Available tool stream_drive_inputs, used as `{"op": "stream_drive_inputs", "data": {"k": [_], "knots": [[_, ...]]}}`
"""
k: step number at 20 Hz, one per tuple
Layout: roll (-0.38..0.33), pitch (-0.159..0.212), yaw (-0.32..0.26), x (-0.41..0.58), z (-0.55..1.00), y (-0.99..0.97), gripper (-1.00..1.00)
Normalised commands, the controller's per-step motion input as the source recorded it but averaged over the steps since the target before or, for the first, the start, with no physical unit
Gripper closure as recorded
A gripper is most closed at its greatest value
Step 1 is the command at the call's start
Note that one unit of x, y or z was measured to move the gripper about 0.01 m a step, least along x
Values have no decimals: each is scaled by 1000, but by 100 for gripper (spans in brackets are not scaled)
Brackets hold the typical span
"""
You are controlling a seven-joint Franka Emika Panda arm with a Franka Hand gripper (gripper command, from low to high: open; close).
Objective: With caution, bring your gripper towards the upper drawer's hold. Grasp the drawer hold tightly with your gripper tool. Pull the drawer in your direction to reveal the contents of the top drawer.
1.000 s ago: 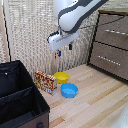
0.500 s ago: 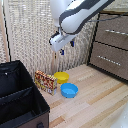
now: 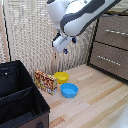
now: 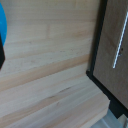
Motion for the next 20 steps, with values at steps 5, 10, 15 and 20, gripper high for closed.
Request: {"op": "stream_drive_inputs", "data": {"k": [5, 10, 15, 20], "knots": [[-352, 0, 96, 211, 135, 0, -100], [-373, 2, 93, 181, 48, 0, -100], [-366, 8, 75, 172, 87, -4, -100], [-285, 16, -3, -80, 295, -286, -100]]}}
